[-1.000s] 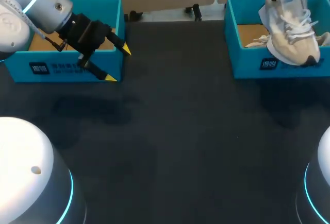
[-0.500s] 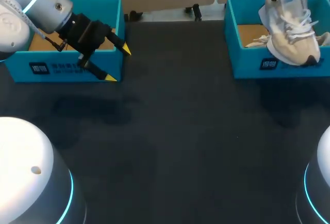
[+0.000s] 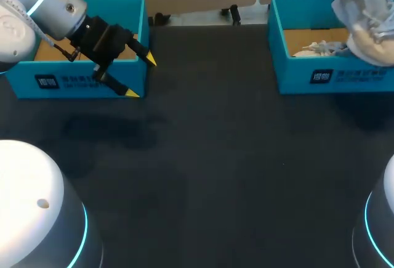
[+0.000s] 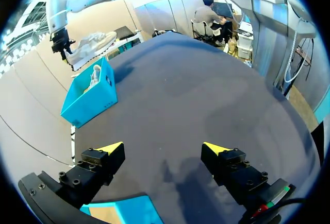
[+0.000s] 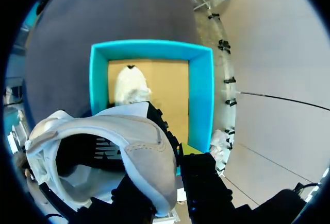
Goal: Take the shoe out of the shoebox, open the shoe tongue, remove and reinsert the insole, then place the shoe into the shoebox
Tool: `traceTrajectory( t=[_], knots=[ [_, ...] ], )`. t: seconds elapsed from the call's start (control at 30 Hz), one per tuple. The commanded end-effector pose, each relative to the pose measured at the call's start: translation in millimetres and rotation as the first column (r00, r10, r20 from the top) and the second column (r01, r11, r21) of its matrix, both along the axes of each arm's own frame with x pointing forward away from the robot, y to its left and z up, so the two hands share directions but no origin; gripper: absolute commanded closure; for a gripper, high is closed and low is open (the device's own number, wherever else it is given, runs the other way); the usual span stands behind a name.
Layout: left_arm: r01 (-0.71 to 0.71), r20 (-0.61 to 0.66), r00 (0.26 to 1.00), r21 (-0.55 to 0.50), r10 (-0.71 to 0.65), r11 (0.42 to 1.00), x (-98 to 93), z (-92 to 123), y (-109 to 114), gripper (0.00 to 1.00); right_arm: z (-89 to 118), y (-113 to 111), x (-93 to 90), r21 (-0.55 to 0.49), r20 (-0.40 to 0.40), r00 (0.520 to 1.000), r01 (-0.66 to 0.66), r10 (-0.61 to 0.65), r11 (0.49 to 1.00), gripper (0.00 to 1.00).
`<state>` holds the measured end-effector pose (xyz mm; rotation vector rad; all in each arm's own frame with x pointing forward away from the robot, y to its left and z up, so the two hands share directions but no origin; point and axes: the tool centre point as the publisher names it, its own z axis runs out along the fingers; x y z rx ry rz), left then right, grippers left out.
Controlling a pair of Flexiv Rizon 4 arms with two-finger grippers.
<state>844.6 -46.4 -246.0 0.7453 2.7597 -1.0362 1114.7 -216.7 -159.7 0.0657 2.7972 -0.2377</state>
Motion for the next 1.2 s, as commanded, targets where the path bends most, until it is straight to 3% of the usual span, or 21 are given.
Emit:
traceTrajectory(
  t=[0.03,0.57,0.83,0.97,1.13,1.2],
  knots=[
    [-0.001,0.001,1.0,0.002,0.001,1.0,-0.7,0,0,0.0,-2,-17,30.7,-0.004,-0.041,0.999,0.012,-0.012,1.0,1.0],
    [-0.001,0.001,1.0,0.002,0.001,1.0,-0.7,0,0,0.0,-9,-100,96.0,-0.041,-0.026,0.992,0.124,-0.125,0.991,1.0],
    [-0.001,0.001,1.0,0.002,0.001,1.0,-0.7,0,0,0.0,-13,-110,101.7,-0.024,-0.032,0.977,0.21,-0.211,0.977,1.0],
    [-0.001,0.001,1.0,0.002,0.001,1.0,-0.7,0,0,0.0,-16,-114,92.4,0.033,-0.016,0.933,0.361,-0.361,0.932,1.0],
    [-0.001,0.001,1.0,0.002,0.001,1.0,-0.7,0,0,0.0,-10,-117,82.1,0.114,0.047,0.803,0.587,-0.594,0.802,1.0],
    [-0.001,0.001,1.0,0.002,0.001,1.0,-0.7,0,0,0.0,-9,-116,81.2,0.106,0.103,0.773,0.617,-0.626,0.78,1.0]
  ],
)
